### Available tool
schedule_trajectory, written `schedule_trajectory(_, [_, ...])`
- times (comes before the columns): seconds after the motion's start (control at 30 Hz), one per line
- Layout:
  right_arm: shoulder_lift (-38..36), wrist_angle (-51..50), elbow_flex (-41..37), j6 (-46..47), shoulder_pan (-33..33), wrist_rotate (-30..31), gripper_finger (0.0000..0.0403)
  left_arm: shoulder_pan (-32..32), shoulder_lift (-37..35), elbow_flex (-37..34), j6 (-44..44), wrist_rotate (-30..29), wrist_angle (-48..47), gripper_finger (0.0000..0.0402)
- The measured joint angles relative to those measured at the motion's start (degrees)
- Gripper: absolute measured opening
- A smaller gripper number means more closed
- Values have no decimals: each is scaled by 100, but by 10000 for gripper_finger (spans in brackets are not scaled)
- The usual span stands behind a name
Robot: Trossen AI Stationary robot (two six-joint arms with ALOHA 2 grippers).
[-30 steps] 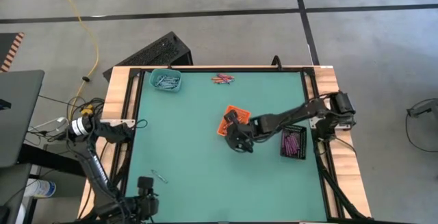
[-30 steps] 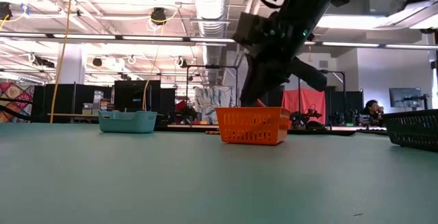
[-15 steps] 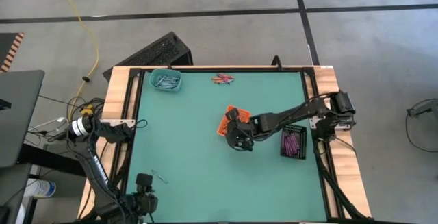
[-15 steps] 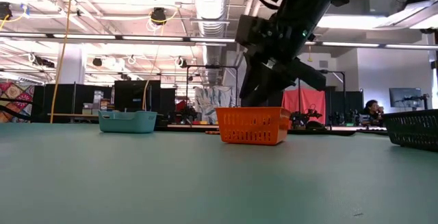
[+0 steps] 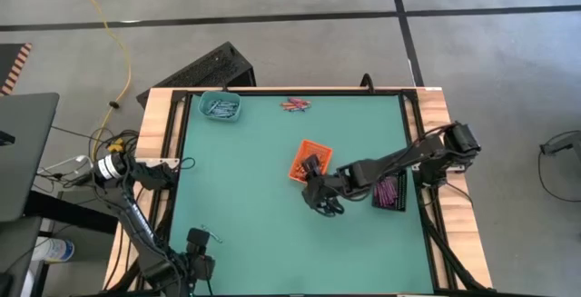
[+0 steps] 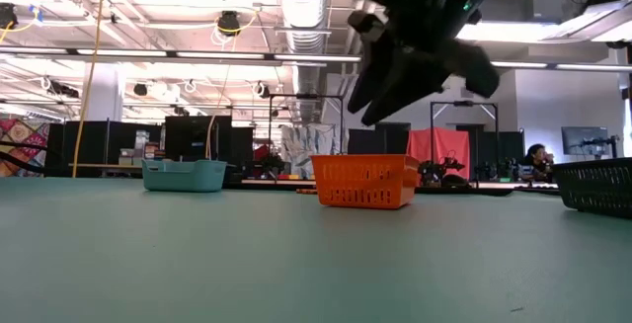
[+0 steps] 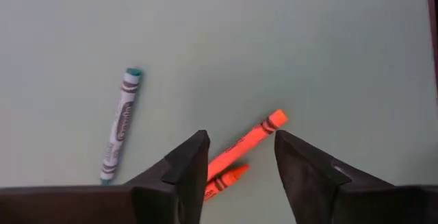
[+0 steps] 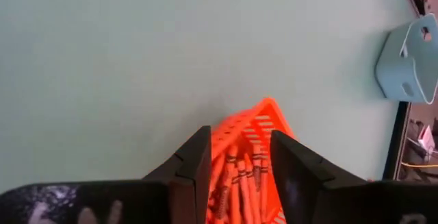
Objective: Sort crayons
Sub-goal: Put the orange crayon into the orange bin
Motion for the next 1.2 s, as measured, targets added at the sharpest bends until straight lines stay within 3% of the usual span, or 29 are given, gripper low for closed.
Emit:
schedule_trajectory(0.23, [-69,37,-1,110,371,4,133,9,55,4,373,181,107,109])
schedule_trajectory(0.4, [-92,54,0,277,518,8,129,41,405,5,650,566,157,103])
schedule_trajectory(0.63, [-92,50,0,456,547,21,127,185,562,60,911,533,251,99])
schedule_trajectory(0.8, [-92,60,0,475,548,18,127,236,568,63,1314,533,269,69])
schedule_trajectory(1.0, [-92,77,0,557,561,17,127,321,575,61,1927,340,345,11])
schedule_trajectory(1.2, [-92,71,0,585,583,32,127,563,589,51,2387,-234,512,5])
